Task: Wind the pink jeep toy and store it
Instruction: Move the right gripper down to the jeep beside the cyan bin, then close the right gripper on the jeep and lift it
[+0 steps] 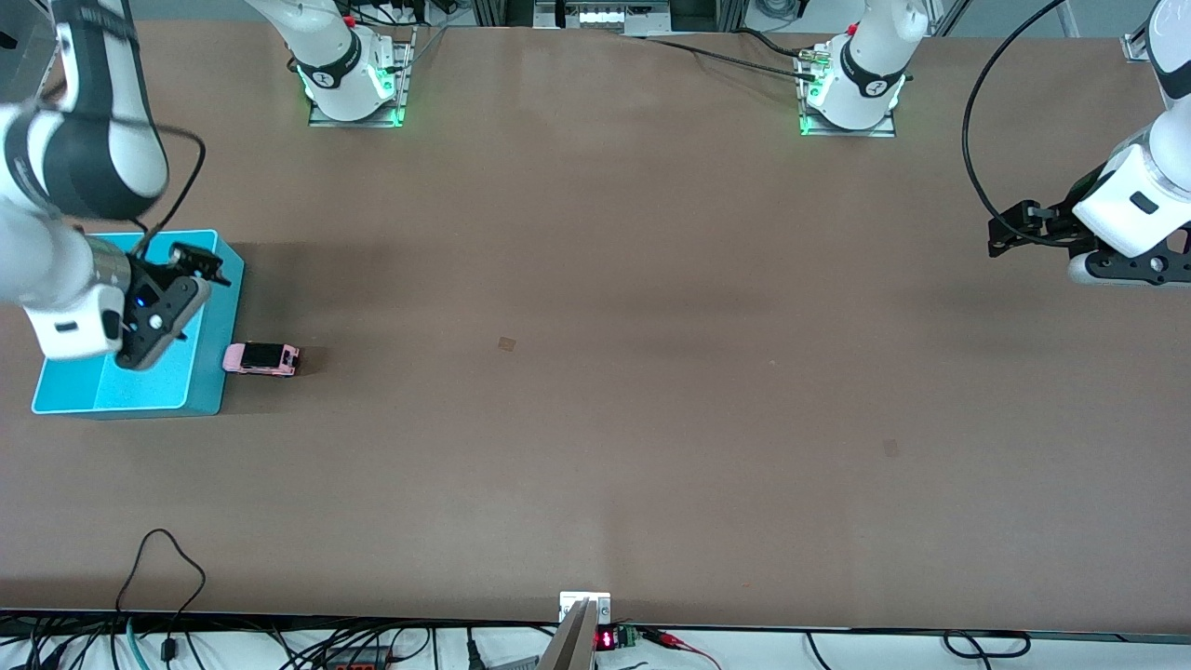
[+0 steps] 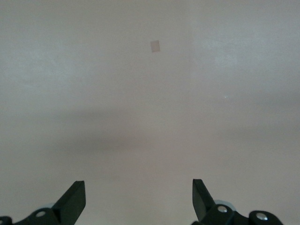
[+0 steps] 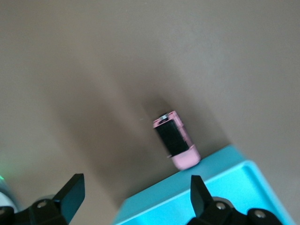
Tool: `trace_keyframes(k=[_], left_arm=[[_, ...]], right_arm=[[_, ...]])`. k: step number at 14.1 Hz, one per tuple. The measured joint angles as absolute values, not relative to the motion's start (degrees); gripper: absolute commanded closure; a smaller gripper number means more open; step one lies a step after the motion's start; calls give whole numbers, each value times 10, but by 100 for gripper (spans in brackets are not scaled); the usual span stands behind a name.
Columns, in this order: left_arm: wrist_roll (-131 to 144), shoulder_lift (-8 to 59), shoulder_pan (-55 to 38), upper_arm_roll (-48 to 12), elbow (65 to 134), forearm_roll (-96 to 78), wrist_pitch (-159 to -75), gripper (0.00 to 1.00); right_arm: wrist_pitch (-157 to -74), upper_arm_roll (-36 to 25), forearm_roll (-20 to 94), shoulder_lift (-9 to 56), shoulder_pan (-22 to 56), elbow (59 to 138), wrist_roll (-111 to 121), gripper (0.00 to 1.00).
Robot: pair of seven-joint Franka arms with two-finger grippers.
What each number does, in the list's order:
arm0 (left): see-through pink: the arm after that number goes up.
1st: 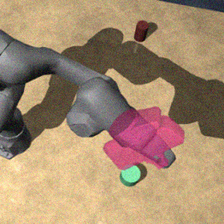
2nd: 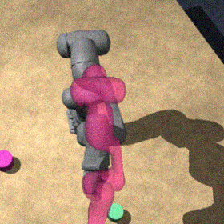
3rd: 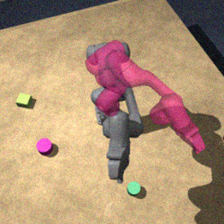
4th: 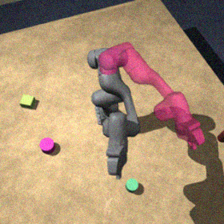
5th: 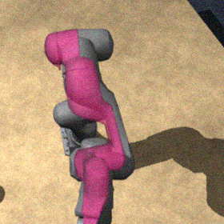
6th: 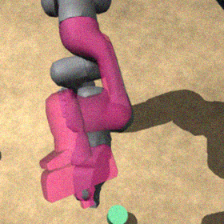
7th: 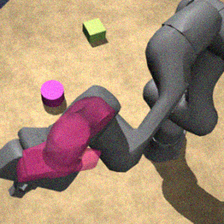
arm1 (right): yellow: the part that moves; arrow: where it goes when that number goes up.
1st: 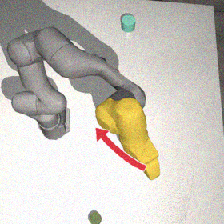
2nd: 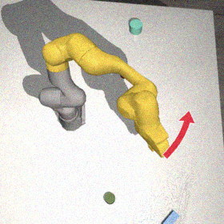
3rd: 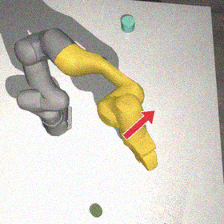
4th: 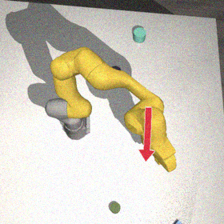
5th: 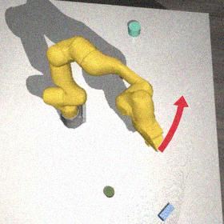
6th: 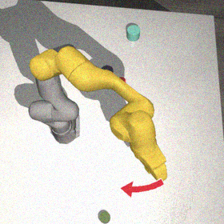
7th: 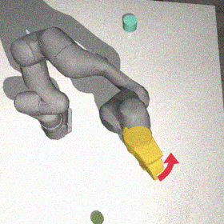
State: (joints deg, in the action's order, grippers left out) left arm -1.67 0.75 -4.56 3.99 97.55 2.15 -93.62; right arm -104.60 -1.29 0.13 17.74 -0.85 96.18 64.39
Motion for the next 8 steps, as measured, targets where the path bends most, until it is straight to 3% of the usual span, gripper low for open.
trace_keyframes(k=[3, 8], left_arm=[[-26, 7, -46, 40, 975, 21, -936, 0], [-28, 7, -46, 40, 975, 11, -936, 0]], right_arm=[[-1127, -13, 1, 227, -25, 987, 752, 0], [-1281, -13, 1, 245, -27, 1091, 830, 0]])
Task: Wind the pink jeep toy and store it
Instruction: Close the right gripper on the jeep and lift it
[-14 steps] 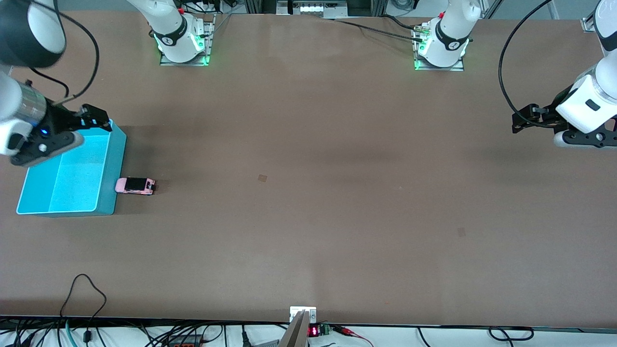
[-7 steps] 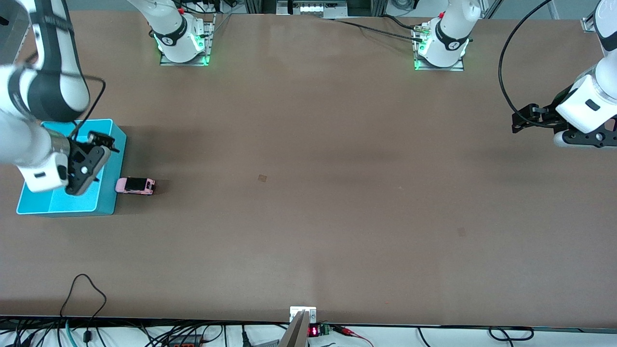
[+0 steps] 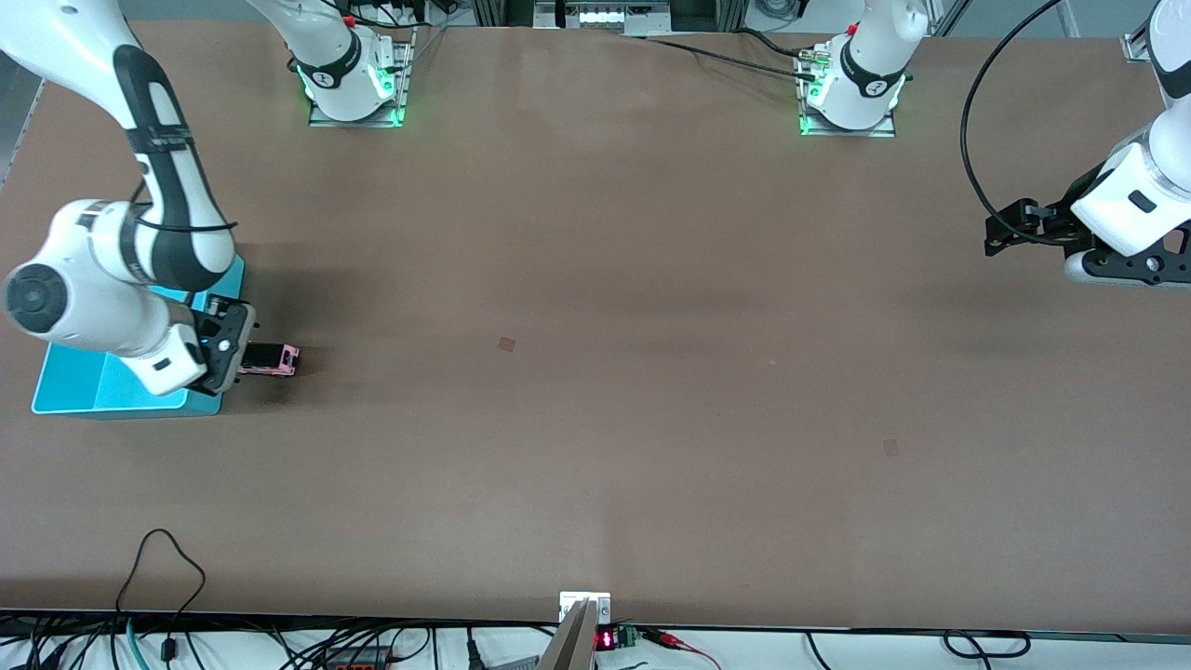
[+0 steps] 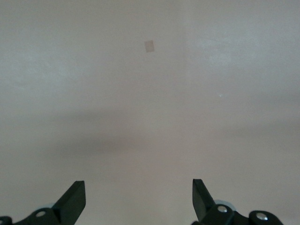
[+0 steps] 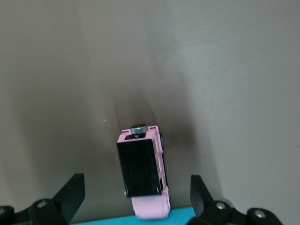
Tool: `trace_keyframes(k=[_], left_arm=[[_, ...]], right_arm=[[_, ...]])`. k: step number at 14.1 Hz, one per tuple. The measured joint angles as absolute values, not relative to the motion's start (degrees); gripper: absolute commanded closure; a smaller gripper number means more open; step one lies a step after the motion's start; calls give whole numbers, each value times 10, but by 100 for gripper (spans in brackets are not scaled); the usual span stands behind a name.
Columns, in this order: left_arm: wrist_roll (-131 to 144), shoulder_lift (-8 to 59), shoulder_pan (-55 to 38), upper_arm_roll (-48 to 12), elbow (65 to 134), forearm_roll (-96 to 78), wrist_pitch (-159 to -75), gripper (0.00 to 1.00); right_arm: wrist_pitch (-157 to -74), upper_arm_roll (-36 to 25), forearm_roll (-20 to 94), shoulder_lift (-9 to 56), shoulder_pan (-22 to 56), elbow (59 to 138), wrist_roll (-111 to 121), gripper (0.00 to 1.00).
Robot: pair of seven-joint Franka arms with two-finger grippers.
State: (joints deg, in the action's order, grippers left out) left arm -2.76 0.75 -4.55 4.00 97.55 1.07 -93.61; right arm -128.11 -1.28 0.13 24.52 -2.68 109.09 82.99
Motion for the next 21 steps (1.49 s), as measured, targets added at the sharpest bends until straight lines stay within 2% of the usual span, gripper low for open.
trace_keyframes(k=[3, 8, 9, 10, 12, 19, 21], left_arm=[[-28, 7, -46, 40, 975, 10, -936, 0], [-28, 7, -46, 40, 975, 10, -936, 0], [-28, 7, -45, 40, 975, 10, -935, 0], [-28, 7, -45, 41, 975, 10, -935, 0], [-28, 7, -45, 41, 975, 10, -934, 0], [-28, 7, -45, 41, 975, 10, -934, 0], [-28, 7, -45, 41, 976, 10, -934, 0]], right_arm=[[-1356, -13, 1, 250, -36, 1139, 863, 0], [-1417, -13, 1, 266, -50, 1166, 898, 1], [-1423, -13, 1, 270, -54, 1167, 905, 24], [-1426, -13, 1, 272, -57, 1168, 911, 56], [-1427, -12, 1, 274, -58, 1168, 930, 99], [-1427, -1, 20, 264, -58, 1159, 928, 100], [-1406, 2, 31, 250, -57, 1148, 894, 100]])
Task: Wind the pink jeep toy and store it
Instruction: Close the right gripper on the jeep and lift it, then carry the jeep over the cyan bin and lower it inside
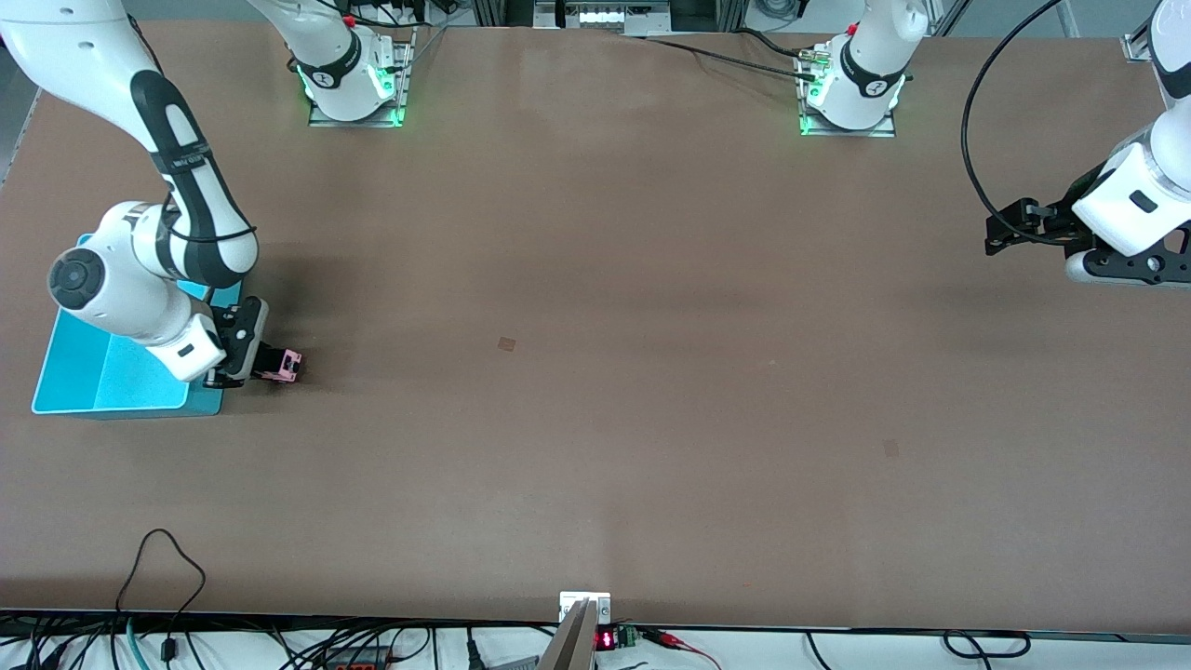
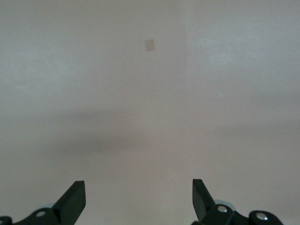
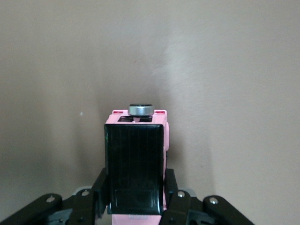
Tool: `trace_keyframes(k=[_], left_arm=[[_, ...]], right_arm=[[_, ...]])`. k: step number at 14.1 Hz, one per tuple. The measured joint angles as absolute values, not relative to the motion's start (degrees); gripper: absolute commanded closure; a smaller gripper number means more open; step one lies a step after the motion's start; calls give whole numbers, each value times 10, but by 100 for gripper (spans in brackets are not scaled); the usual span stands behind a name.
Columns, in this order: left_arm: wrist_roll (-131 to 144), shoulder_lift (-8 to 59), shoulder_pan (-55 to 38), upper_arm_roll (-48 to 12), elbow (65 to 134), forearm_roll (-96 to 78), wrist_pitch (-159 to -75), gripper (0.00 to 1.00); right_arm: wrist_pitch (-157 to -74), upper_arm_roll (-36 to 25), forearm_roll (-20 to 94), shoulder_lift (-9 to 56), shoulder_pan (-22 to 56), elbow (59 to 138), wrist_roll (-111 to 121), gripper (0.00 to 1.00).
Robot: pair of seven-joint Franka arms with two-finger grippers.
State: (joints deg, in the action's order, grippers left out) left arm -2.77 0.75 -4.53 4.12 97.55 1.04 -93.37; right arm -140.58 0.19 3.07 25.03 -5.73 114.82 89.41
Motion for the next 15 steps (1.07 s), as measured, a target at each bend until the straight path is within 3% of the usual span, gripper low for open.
trace_keyframes(k=[10, 15], left_arm=[[-28, 7, -45, 43, 976, 10, -926, 0], [-28, 7, -45, 44, 976, 10, -925, 0]], right_arm=[[-1330, 7, 33, 164, -54, 1111, 546, 100], [-1283, -38, 12, 134, -58, 1112, 366, 100]])
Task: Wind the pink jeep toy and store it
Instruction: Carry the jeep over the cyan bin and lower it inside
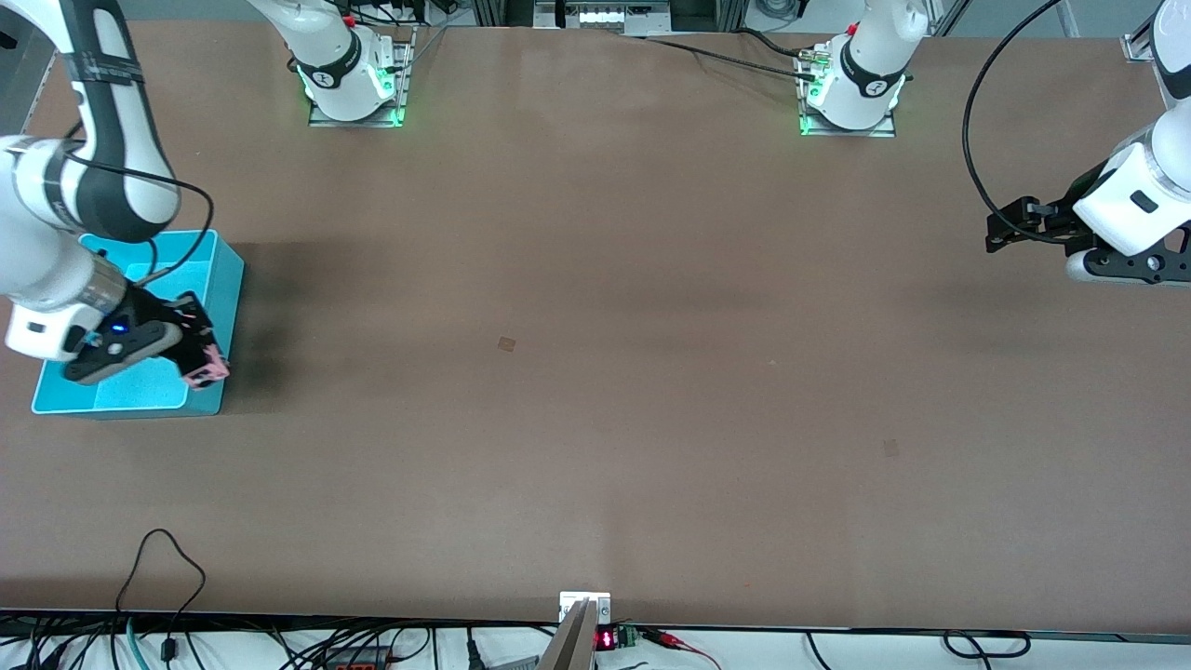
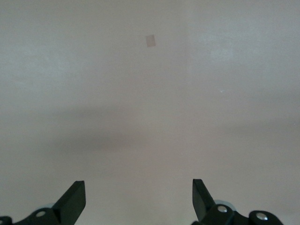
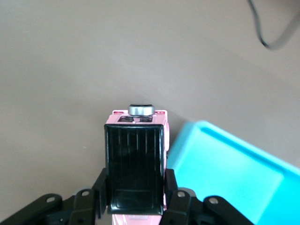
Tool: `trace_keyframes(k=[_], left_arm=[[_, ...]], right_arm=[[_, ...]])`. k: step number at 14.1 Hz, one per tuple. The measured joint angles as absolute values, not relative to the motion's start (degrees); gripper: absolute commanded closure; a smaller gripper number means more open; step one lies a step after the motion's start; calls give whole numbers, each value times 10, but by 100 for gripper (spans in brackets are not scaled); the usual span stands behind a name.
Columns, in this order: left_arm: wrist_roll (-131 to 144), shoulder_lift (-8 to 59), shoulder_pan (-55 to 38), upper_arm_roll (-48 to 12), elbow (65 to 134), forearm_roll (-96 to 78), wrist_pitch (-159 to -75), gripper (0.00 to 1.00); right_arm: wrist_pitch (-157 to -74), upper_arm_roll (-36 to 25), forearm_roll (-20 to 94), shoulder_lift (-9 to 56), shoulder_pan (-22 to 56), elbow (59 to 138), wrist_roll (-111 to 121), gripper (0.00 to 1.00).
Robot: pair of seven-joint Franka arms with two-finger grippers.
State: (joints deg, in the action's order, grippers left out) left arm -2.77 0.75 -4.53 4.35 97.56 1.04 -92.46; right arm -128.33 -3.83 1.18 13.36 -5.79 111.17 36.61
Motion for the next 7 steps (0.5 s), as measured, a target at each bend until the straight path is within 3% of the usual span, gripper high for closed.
trace_keyframes(k=[3, 7], left_arm=[[-28, 7, -45, 44, 976, 10, -924, 0], [-28, 7, -45, 44, 976, 10, -924, 0]], right_arm=[[-1284, -84, 11, 136, -68, 1124, 319, 100], [-1326, -94, 11, 150, -124, 1168, 306, 100]])
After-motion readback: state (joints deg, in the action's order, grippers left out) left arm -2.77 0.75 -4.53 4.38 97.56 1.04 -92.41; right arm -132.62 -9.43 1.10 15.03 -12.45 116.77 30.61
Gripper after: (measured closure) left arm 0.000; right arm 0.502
